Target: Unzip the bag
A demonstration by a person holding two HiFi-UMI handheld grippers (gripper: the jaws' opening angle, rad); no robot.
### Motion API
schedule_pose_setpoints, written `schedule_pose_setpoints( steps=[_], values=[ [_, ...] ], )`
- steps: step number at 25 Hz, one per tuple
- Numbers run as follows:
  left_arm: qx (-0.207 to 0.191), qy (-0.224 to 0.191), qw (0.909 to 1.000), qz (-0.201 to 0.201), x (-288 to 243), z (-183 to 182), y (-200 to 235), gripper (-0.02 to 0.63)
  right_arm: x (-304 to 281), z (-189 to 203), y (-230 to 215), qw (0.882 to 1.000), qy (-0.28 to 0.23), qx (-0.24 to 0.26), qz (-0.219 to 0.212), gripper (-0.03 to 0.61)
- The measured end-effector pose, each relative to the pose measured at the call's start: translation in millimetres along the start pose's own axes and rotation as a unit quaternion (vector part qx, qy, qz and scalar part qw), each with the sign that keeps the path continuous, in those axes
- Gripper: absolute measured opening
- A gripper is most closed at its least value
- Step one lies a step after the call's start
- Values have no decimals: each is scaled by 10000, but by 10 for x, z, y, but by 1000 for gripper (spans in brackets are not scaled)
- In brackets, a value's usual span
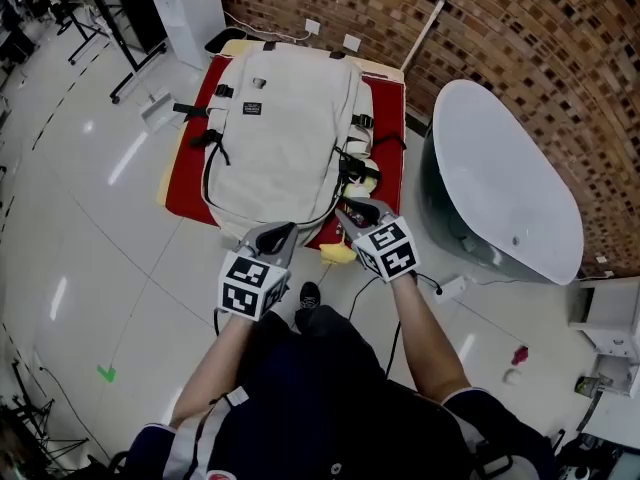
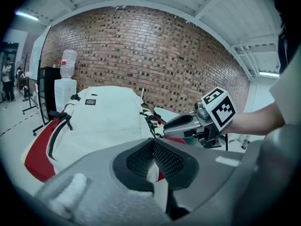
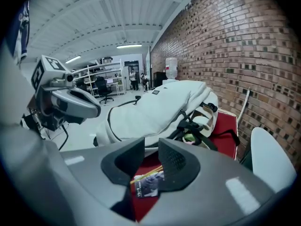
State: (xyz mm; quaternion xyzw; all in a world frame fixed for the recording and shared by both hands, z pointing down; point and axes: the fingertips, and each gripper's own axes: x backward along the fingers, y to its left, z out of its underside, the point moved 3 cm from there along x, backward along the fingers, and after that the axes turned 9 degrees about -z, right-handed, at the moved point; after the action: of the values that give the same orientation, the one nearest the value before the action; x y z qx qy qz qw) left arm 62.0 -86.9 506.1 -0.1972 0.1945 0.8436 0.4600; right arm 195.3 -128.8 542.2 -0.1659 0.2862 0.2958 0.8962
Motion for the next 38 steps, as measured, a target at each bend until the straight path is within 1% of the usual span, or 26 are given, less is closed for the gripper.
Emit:
schedule_pose_setpoints(
  steps=[5, 12, 17, 21, 22, 24, 25, 28, 33, 38],
  values=[
    [-72, 239, 9997, 28, -156, 54, 99, 3, -191, 150, -174, 9978, 562, 354, 52, 94],
    [-253, 576, 9975, 314, -151, 179, 250, 3, -430, 262, -204, 9864, 1358, 927, 6, 95],
    [-347, 672, 9959, 498, -136, 202, 279, 3, -483, 295, -221, 9752, 1646, 1479, 22, 87],
    [-354, 768, 9949, 554, -101, 263, 314, 3, -495, 340, -223, 9688, 1815, 1689, -8, 87],
    [-359, 780, 9948, 554, -101, 269, 328, 3, -512, 354, -241, 9674, 1877, 1700, -33, 79],
    [-381, 781, 9947, 545, -103, 266, 356, 3, -550, 371, -263, 9664, 1979, 1638, -105, 24],
    [-392, 780, 9947, 547, -107, 264, 365, 3, -555, 372, -261, 9667, 2014, 1571, -134, 20],
    [-430, 809, 9941, 577, -131, 264, 383, 3, -504, 341, -227, 9702, 2031, 1308, -183, 18],
    [-526, 979, 9914, 695, -181, 350, 391, 3, -358, 275, -90, 9775, 1832, 1020, -212, 18],
    [-556, 1134, 9884, 840, -228, 465, 372, 3, -284, 269, 121, 9811, 1794, 664, -305, 23]
  ],
)
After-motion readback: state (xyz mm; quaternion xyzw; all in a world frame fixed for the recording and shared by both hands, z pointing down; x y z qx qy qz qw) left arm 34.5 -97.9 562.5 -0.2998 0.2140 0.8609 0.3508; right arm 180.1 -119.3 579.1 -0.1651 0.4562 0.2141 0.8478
